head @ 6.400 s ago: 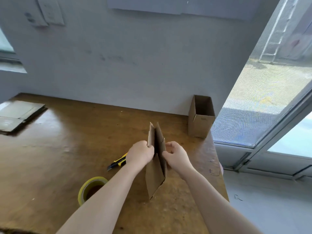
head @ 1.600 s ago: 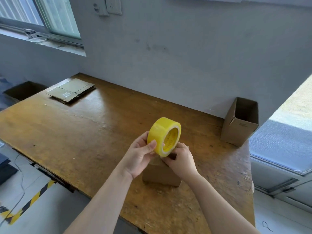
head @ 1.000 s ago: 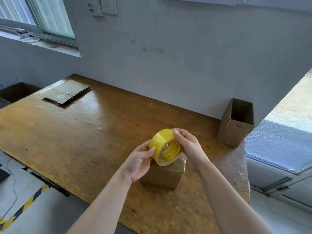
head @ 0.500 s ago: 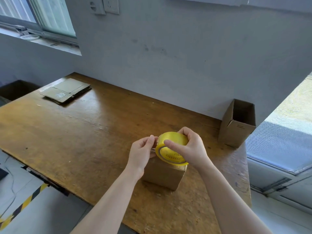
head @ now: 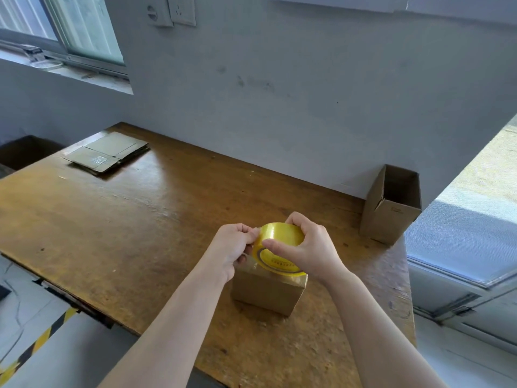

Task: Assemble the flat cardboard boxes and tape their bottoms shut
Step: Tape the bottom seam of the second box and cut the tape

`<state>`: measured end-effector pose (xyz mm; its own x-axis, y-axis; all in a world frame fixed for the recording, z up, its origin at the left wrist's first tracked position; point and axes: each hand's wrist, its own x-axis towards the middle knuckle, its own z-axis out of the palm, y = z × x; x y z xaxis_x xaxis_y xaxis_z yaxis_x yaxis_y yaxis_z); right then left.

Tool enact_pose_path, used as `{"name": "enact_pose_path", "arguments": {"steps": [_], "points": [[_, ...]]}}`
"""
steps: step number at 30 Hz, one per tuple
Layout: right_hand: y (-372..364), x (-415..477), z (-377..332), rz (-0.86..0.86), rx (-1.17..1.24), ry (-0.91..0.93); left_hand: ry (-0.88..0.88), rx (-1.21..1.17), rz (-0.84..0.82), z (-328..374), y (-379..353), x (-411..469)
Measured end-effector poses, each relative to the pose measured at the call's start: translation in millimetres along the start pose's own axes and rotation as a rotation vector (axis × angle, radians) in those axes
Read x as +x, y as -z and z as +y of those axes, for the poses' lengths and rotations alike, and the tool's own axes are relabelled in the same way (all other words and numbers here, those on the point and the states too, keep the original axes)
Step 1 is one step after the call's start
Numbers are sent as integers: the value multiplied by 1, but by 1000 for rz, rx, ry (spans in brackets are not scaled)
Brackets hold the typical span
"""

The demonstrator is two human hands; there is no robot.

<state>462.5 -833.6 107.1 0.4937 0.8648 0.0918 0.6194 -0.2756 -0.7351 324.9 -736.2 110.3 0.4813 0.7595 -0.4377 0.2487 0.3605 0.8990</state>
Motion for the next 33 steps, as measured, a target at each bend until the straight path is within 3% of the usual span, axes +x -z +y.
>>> {"name": "enact_pose_path", "arguments": {"steps": [3, 8, 11, 14, 17, 21, 25, 30, 33], "points": [[2, -3, 4, -23, 71, 8, 13, -45, -16, 2, 1, 1], [4, -1, 10, -28, 183, 3, 194, -429, -65, -2, 1, 4], [5, 3, 11, -6, 135, -8, 179, -475, -71, -2, 0, 6], [3, 4, 11, 315, -112, 133, 179, -529, -114, -2, 0, 6], [-10, -3, 10, 671, -306, 430, 226, -606, -160, -2, 1, 6], [-22, -9, 8, 710, -380, 590, 292, -692, -158, -5, 3, 9], [-30, -13, 5, 565, -484, 561, 301, -788, -151, -4, 1, 11], [-39, -11, 11, 110, -447, 350, 273, -664, -213, -10, 4, 14], [-35, -6, 13, 44, -446, 340, 120, -460, -138, -16, 5, 15]]}}
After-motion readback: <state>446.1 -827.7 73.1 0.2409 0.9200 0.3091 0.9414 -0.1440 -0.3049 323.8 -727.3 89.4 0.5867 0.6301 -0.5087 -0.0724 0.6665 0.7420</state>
